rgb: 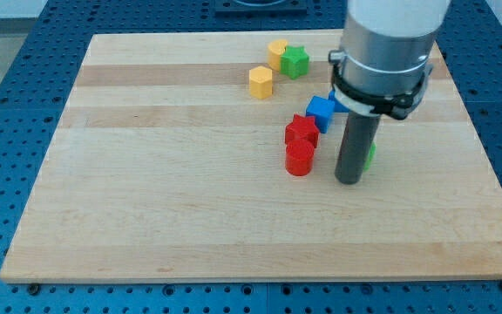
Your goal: Move the green circle to the left of the red star
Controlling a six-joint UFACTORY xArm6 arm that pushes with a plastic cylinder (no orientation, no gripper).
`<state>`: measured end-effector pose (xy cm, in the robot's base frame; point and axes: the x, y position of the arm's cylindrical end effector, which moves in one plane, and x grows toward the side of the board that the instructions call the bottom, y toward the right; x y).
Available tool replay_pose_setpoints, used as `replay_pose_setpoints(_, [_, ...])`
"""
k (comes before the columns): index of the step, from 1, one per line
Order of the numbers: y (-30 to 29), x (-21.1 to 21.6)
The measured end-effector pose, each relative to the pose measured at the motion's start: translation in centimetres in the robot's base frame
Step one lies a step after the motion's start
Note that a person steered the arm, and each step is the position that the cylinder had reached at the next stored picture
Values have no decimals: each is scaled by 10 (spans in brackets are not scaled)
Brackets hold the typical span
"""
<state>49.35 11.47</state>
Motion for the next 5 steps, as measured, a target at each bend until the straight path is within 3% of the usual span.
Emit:
replay_pose_setpoints(2, [13, -12])
replay_pose_setpoints(5, [-17, -12])
